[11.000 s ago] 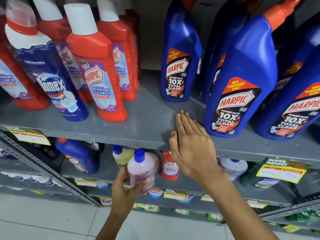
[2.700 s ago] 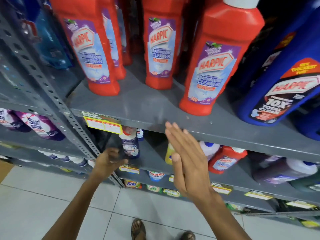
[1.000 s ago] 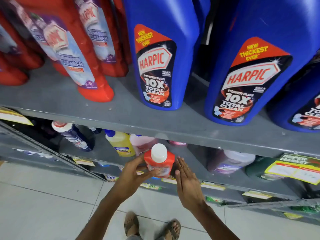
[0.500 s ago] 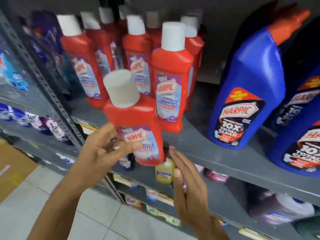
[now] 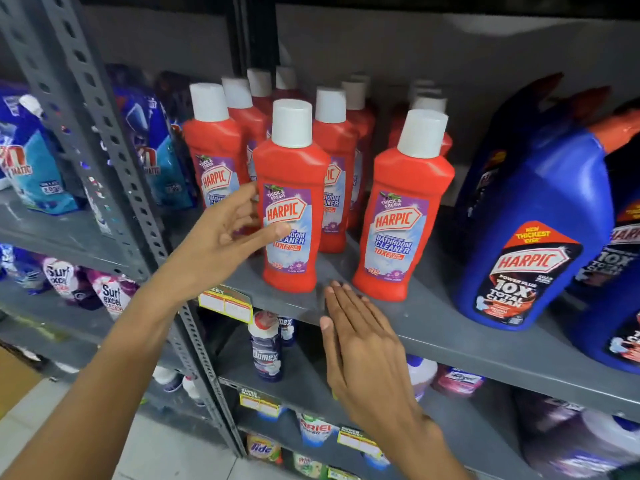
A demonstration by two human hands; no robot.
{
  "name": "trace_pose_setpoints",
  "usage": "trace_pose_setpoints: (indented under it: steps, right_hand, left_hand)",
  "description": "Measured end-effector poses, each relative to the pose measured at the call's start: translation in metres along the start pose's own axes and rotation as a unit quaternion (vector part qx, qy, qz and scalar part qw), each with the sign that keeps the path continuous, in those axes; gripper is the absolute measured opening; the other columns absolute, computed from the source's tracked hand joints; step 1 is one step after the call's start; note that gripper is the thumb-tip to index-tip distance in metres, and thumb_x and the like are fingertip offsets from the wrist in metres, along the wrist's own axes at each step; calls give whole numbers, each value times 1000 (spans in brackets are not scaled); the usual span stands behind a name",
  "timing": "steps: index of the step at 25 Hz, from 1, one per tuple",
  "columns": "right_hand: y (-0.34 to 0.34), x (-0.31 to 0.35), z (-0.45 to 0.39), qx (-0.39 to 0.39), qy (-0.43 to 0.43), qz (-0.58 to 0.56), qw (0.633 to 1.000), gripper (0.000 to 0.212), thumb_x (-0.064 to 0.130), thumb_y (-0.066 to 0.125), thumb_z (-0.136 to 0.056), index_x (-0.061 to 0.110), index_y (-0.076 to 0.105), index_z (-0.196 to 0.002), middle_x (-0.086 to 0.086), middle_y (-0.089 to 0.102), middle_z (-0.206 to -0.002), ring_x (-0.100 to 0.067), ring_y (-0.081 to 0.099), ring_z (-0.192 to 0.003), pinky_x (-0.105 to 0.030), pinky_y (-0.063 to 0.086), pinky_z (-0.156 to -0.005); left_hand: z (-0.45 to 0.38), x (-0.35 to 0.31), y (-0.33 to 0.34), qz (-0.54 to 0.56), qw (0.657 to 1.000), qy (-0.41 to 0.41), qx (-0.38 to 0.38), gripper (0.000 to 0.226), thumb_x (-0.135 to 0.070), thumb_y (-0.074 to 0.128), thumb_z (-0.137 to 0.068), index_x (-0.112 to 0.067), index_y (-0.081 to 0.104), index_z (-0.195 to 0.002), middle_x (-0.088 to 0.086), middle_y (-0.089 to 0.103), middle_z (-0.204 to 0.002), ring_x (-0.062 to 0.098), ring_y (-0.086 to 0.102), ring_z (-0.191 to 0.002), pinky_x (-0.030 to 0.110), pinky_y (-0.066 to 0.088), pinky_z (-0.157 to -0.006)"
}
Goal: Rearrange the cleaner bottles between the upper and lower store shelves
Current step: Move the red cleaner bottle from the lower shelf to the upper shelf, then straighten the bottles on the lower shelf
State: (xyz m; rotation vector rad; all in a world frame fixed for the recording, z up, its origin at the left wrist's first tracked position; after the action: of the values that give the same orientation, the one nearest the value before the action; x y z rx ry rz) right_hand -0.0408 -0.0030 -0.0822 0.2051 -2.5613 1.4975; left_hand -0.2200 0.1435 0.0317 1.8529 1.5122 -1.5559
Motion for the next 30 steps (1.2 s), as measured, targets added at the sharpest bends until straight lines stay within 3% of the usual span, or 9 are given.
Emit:
trace_pose_setpoints:
  steps: [5,13,16,19,22,24,26,28,30]
  right_hand:
    - [10,4,-6,-36,14,30,999,48,30,41,-112,10,56,-152,-3,57,-160,-16,53,-151,-36,40,-128]
    - [17,6,-5,-66,23,39,997,46,29,42,-112,12,58,-151,-2,60,-158,-15,54,-149,-37,41,-127]
    - [17,6,-4,-68,26,37,997,46,30,42,-111,12,58,-151,-2,60,-158,-15,55,-148,-37,41,-127]
    - [15,7,-4,-60,30,29,997,47,31,41,-112,12,55,-153,-2,57,-160,-16,52,-151,-38,39,-128]
    - [11,6,-2,-39,17,11,999,51,33,39,-113,11,46,-159,-3,47,-168,-16,40,-159,-38,32,-132]
    - [9,3,5,-35,-10,-20,999,53,34,37,-115,12,38,-163,-1,39,-173,-13,29,-164,-37,25,-135]
    - [8,-5,21,-48,-31,-90,994,53,33,35,-115,16,34,-165,4,34,-175,-12,26,-164,-35,19,-136]
    - [12,-16,51,-73,-38,-156,984,50,27,36,-114,15,40,-162,4,40,-172,-16,34,-162,-37,22,-135]
    - [23,-33,90,-94,-20,-195,976,47,23,38,-111,13,51,-156,2,50,-166,-22,45,-156,-41,32,-131]
  left_hand:
    - [-9,12,-4,22,999,-20,11,56,-22,71,-98,-21,55,-151,-1,74,-142,25,66,-135,54,46,-121]
    - [-21,19,-2,31,999,-1,38,59,-22,72,-98,-18,53,-154,1,73,-142,18,67,-135,51,46,-121]
    - [-20,20,0,43,999,-10,25,63,-24,74,-94,-17,54,-153,1,74,-141,18,68,-133,44,49,-118]
    - [-15,27,3,41,998,-45,6,81,-27,86,-80,-18,53,-153,3,77,-134,23,71,-126,41,58,-110]
    - [17,37,4,-13,997,-66,-37,95,-39,94,-68,-31,52,-153,-5,74,-131,9,73,-118,23,60,-104]
    - [60,47,15,-53,985,-15,-165,72,-41,93,-80,-38,59,-143,-11,75,-124,4,74,-111,12,57,-95]
    - [112,62,51,-37,959,16,-280,32,-39,84,-91,-37,68,-119,-15,76,-108,4,75,-92,14,59,-81]
    - [152,87,103,2,964,-49,-261,15,-37,81,-94,-32,70,-102,-14,76,-96,9,74,-77,28,61,-70]
    - [178,113,157,29,975,-139,-171,20,-38,83,-84,-31,71,-99,-11,78,-92,10,76,-74,33,62,-67]
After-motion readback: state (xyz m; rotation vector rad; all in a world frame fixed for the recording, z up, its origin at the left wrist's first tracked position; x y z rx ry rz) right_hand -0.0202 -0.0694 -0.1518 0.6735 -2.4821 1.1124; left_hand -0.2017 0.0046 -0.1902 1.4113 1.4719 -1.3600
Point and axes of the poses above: each hand's wrist, its own z-axis away from the middle knuckle, its own y-axis out of the palm, x = y × z, the point moved 3 cm from there along -z, towards the middle knuckle
